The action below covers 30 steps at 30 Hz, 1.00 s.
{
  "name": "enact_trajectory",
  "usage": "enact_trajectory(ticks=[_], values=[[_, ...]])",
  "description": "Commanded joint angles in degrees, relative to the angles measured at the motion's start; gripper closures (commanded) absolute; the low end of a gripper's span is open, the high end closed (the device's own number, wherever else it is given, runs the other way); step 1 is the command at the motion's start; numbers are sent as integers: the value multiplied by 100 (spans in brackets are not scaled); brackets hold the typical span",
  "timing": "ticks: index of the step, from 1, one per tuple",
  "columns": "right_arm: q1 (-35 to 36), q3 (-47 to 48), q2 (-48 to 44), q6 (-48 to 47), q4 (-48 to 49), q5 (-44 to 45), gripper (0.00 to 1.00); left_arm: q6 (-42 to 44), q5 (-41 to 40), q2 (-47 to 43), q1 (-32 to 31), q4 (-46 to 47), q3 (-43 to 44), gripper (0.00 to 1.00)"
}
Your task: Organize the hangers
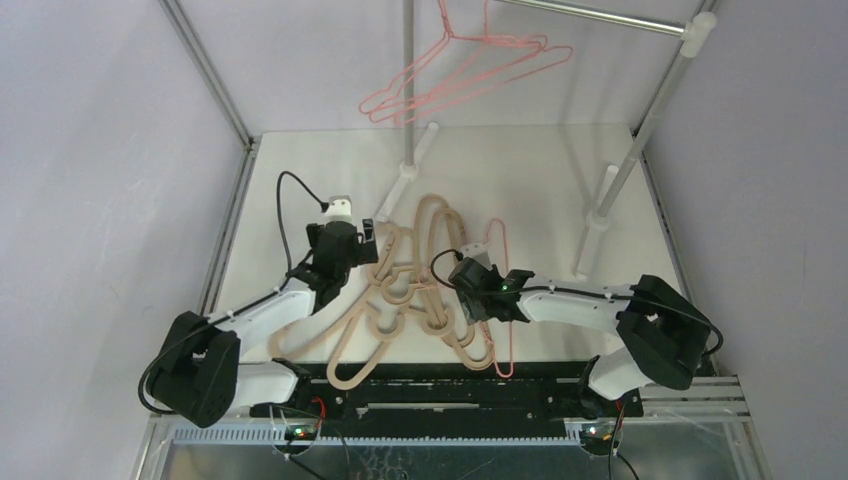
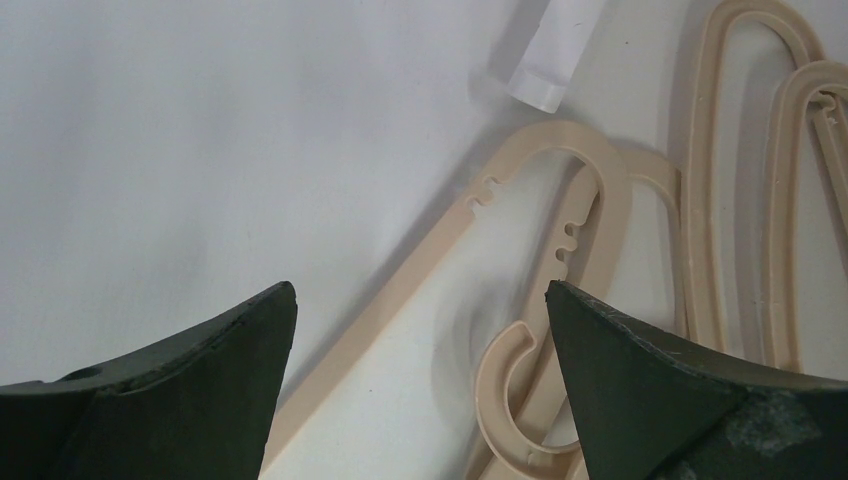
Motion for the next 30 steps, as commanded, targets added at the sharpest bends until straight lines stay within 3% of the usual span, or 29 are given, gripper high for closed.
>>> enact_trajectory(ticks=[1,9,11,14,21,30], values=[[-100,-88,90,145,540,-274,42,-28,-39,30,-20,185,247,0],[-177,-208,234,155,732,-430,51,-31,-63,30,-20,193,243,0],[-185,-233,272,158,761,-473,59,-28,-63,34,-20,189,245,0],[-194,-245,335,159,773,-555,83,-28,-63,18,-28,189,239,0],[-207,-233,328,176,717,-564,100,-25,-78,-48,-21,174,214,0],[-447,55,-738,137,264,-909,100,-28,-72,-88,-26,165,212,0]])
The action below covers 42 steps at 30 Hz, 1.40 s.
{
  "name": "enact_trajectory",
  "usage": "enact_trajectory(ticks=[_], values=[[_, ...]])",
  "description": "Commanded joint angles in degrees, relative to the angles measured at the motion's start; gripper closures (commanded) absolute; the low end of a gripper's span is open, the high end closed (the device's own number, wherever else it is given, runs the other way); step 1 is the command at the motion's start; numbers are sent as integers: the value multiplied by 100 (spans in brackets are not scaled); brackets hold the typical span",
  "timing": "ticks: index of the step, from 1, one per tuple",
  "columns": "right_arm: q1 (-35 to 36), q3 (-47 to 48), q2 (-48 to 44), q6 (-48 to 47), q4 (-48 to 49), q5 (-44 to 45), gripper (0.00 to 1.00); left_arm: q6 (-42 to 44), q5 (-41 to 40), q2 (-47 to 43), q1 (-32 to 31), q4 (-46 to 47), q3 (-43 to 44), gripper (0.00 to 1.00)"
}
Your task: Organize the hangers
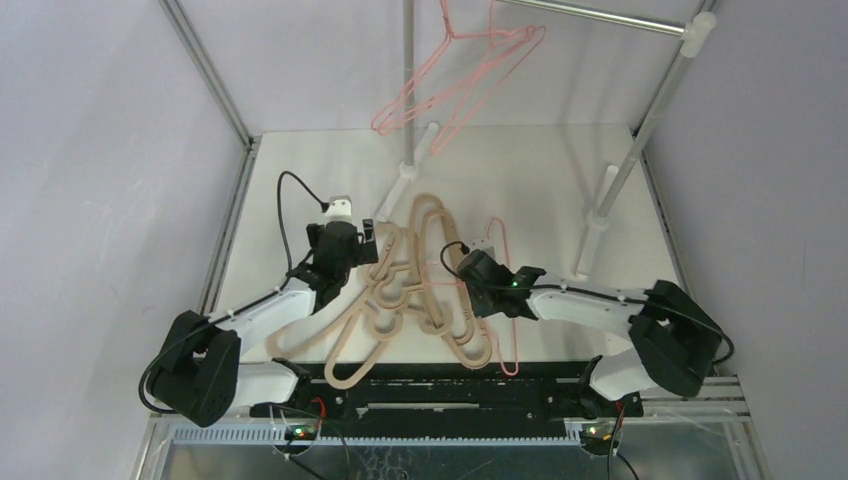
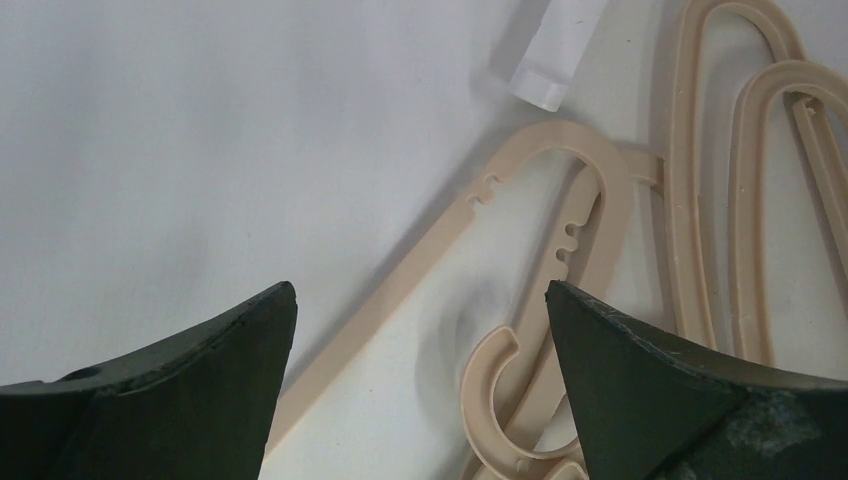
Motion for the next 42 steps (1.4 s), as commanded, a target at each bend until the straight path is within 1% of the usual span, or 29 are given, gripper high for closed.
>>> enact_trajectory(ticks=[1,6,8,10,15,18,23,27,31,36,42], values=[[-211,254,-826,-14,-187,-380,100,-28,-61,-132,-21,166,212,0],[-535,263,-1355,-32,-218,-748,100,-41,-25,-150,-22,174,218,1],[-656,225,-1431,-63,-138,-978,100,-45,-10,-151,-23,174,216,1],[-754,163,-1401,-66,-27,-1165,100,-54,2,-145,-23,174,216,0],[-765,1,-1179,29,260,-1232,100,-47,12,-193,-24,175,204,0],[-765,-8,-1256,107,386,-1260,100,-33,-14,-211,-23,165,202,0],[-833,-6,-1948,187,506,-972,100,-45,-15,-197,-20,173,199,0],[-1177,14,-2702,439,710,-1099,100,-55,2,-194,-22,174,201,1],[-1531,284,-3311,554,759,-959,100,-54,3,-219,-21,174,194,0],[-2160,573,-3646,638,930,-1316,100,-66,20,-233,-25,174,185,0],[-2375,874,-3771,616,1082,-1011,100,-81,20,-281,-21,174,166,0]])
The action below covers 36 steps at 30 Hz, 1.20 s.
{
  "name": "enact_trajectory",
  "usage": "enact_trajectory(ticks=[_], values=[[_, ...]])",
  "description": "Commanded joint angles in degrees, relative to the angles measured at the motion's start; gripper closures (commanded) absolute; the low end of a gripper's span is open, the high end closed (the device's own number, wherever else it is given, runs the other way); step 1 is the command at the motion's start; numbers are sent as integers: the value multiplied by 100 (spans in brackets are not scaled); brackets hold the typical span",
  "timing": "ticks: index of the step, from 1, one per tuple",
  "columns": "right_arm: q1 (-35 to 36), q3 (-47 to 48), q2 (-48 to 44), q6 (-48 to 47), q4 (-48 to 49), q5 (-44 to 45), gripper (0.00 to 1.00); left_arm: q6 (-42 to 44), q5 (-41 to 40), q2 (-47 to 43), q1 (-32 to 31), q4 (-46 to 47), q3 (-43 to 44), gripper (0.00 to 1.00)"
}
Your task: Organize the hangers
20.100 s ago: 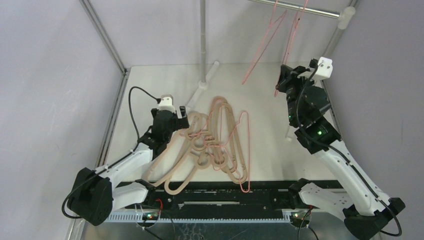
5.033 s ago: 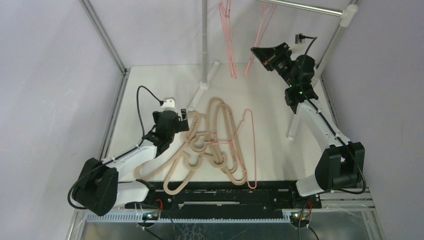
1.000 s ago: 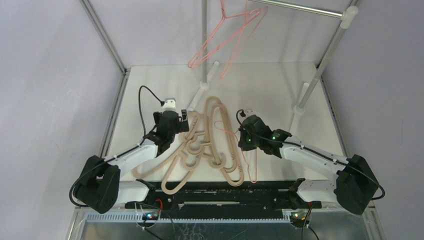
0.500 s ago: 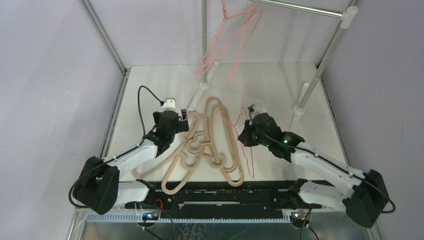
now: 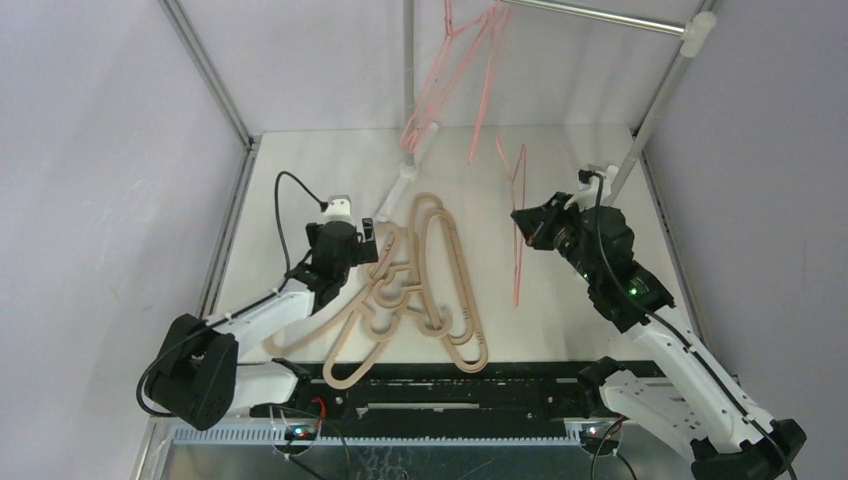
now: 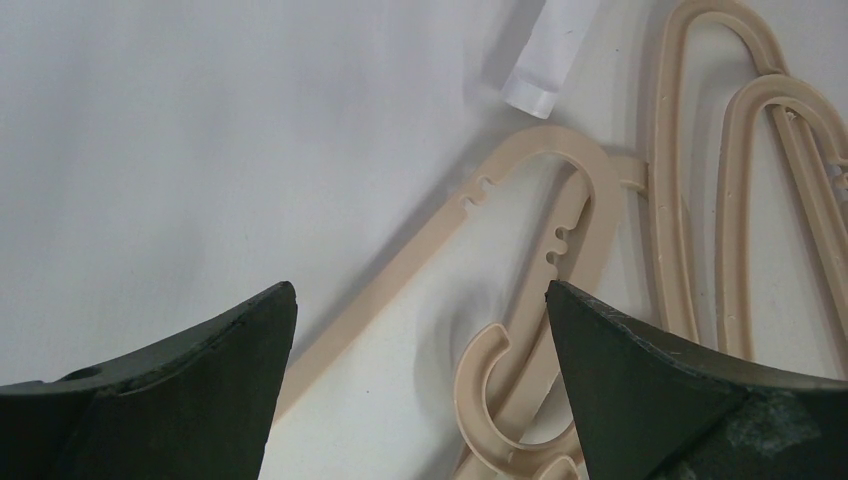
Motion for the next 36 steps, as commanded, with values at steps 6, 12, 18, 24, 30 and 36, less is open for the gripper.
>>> enact_trajectory(ticks=[6,12,18,24,30,36], values=[[-321,672,-24,118,1125,-221,100,-81,3,-147,-27,187,176,0],[-416,1215,171,-65,1788,-100,100,-74,-36,-160,-22,199,167,0],[-807,1800,855,42,2495,-423,100,-49,-81,-127,-20,165,185,0],[-1152,2538,1704,231,2876,-584,100,31,-203,-126,-20,143,218,1],[-1403,2905,2466,631,3391,-578,100,71,-254,-124,-28,114,229,0],[-1467,3229,3096,923,3395,-580,100,126,-358,-166,-24,92,221,0]])
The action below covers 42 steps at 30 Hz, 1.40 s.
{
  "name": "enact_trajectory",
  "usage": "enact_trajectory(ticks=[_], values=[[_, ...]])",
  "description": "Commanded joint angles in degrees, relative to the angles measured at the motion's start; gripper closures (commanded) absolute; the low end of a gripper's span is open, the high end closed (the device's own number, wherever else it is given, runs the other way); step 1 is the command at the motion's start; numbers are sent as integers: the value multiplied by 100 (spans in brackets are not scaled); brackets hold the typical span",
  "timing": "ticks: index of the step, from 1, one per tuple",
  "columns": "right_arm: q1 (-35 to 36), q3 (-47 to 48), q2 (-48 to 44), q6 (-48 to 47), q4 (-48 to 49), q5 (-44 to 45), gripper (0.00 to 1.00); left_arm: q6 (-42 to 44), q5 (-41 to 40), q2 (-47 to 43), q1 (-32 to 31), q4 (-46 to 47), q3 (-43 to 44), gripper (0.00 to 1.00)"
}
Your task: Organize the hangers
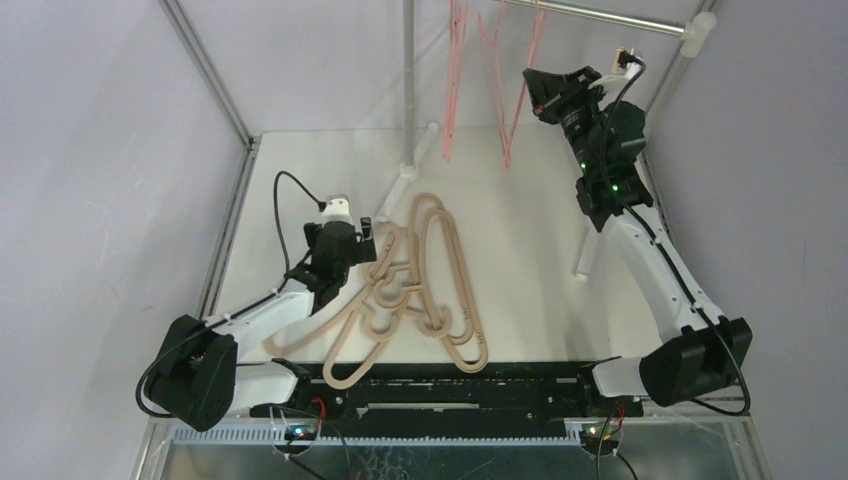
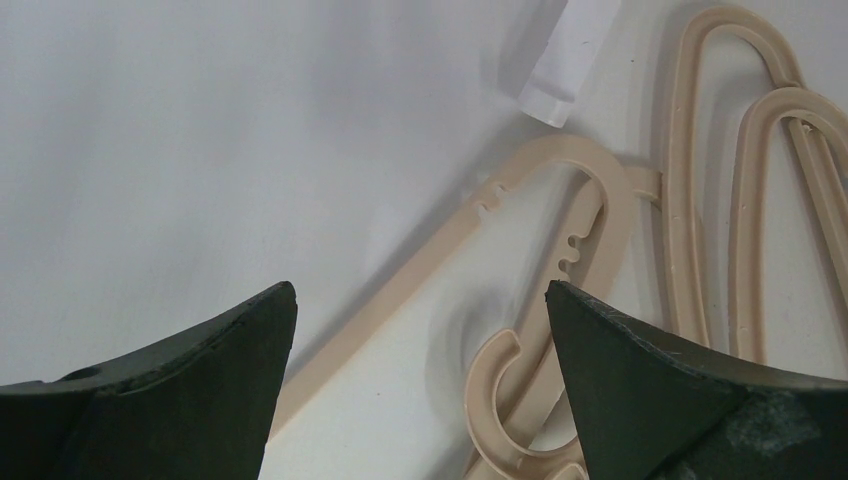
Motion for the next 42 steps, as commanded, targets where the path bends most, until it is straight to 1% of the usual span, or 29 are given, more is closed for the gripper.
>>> enact_trajectory(ticks=[1,8,19,30,38,42], values=[[-56,352,259,350,422,-43,100,111,-197,-126,-22,91,223,0],[-263,616,635,597,163,-295,100,117,-223,-124,-22,89,221,0],[-172,1500,1373,617,-669,-545,100,117,-274,-176,-20,90,197,0],[-5,1393,1741,751,-660,-457,100,118,-302,-298,-24,64,161,0],[221,2438,2488,523,-1256,-798,100,117,-316,-319,-20,55,155,0],[329,2774,2789,518,-1352,-860,100,136,-346,-376,-25,46,142,0]])
